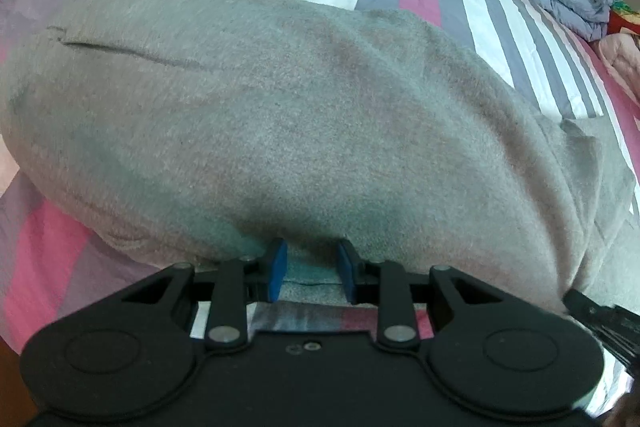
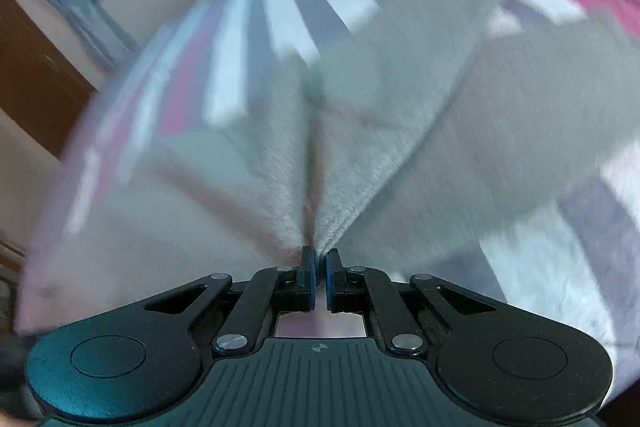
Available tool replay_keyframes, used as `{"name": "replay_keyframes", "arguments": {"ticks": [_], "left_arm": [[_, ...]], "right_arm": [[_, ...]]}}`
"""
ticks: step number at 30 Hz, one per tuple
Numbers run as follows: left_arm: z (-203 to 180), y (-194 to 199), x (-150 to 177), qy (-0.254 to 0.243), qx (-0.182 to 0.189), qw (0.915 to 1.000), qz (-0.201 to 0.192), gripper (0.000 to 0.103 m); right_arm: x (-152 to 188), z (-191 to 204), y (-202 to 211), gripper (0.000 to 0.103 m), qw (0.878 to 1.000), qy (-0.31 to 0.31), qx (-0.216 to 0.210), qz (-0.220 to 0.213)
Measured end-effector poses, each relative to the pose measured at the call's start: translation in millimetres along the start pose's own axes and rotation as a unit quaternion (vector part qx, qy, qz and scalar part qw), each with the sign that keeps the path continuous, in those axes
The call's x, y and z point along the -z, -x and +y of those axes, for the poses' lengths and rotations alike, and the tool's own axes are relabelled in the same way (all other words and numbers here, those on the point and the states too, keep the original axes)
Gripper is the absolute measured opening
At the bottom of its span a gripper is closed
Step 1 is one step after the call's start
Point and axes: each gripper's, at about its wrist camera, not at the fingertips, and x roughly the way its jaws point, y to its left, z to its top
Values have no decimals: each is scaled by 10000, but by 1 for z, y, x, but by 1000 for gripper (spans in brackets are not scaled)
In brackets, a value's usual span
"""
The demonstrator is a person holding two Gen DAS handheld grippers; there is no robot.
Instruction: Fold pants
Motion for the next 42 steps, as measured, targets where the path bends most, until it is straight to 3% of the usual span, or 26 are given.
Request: {"name": "replay_keyframes", "arguments": {"ticks": [4, 8, 13, 21, 29, 30, 34, 42], "left_arm": [[-11, 10, 1, -66, -118, 9999, -100, 19], [-33, 15, 5, -204, 123, 9997, -112, 19], [-64, 3, 15, -465, 184, 9987, -60, 19], [-66, -7, 14, -405, 85, 9991, 18, 20], [-69, -13, 13, -409, 17, 9992, 45, 20], [-69, -9, 14, -384, 37, 9992, 49, 20], [-65, -9, 13, -341, 79, 9994, 68, 20], [-64, -8, 14, -356, 65, 9993, 38, 20]], "right_arm": [[-6, 7, -5, 5, 10000, 7, 47, 29], [-25, -11, 8, 7, 9984, -325, -443, 167], [-58, -39, 14, 8, 9994, -300, -120, -86], [-117, -91, -14, 8, 9969, -775, 79, -93], [-141, -113, -40, 8, 9939, -1092, -86, 110], [-140, -115, -38, 9, 9938, -1097, -118, 100], [-137, -124, -30, 32, 9942, -1047, -242, 72], [-139, -121, -33, 35, 9946, -972, -359, -15]]}}
